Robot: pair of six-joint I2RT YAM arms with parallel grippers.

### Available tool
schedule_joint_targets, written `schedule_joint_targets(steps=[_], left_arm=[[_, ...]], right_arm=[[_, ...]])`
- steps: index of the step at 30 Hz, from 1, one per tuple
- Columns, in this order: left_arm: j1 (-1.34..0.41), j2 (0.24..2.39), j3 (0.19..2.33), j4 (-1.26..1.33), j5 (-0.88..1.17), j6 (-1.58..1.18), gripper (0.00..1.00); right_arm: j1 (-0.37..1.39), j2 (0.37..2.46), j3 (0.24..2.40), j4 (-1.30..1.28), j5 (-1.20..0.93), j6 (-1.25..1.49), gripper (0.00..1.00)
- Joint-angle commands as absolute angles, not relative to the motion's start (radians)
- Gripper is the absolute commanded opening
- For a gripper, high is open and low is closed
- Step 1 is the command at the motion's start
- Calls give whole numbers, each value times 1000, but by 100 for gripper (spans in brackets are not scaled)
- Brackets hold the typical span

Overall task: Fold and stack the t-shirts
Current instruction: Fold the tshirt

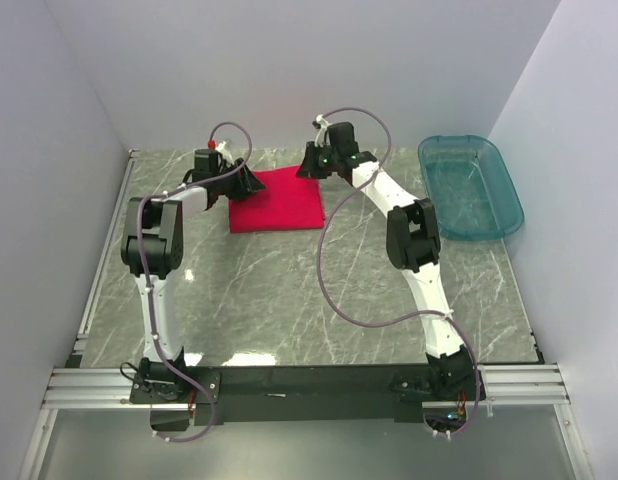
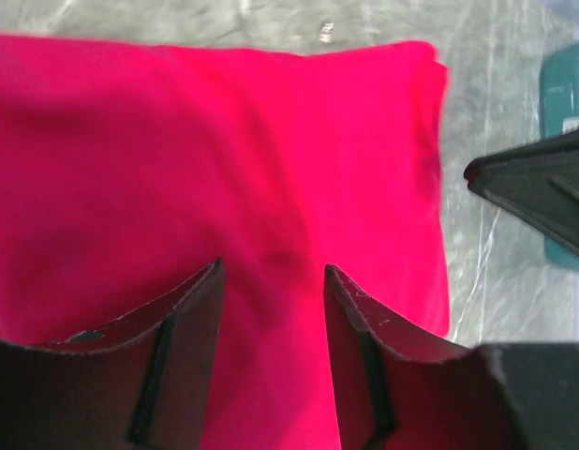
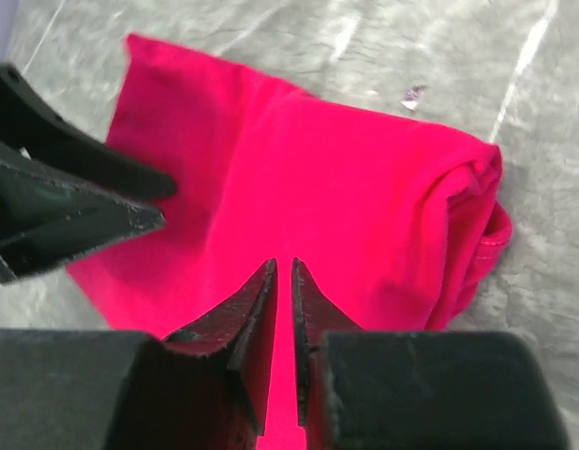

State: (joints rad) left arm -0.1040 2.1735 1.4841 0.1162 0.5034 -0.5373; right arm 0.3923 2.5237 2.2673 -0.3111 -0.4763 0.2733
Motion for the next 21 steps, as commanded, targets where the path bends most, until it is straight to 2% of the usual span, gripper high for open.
schedule_joint_targets(steps=[1,6,17,21], left_arm=[[-98,2207,1601,157,520,-650,51],[-74,2250,1602,173,476,-710,51],[-49,2215,1536,210,495,-738,52],[-45,2195,1522,198,494,-727,53]], right_arm=[[394,2572,2338,-236,-416,463,20],[388,2621,2385,-268,-284,552,22],[318,2605,2368,-390,-57,644,19],[264,2597,2355,-387,-73,635,19]])
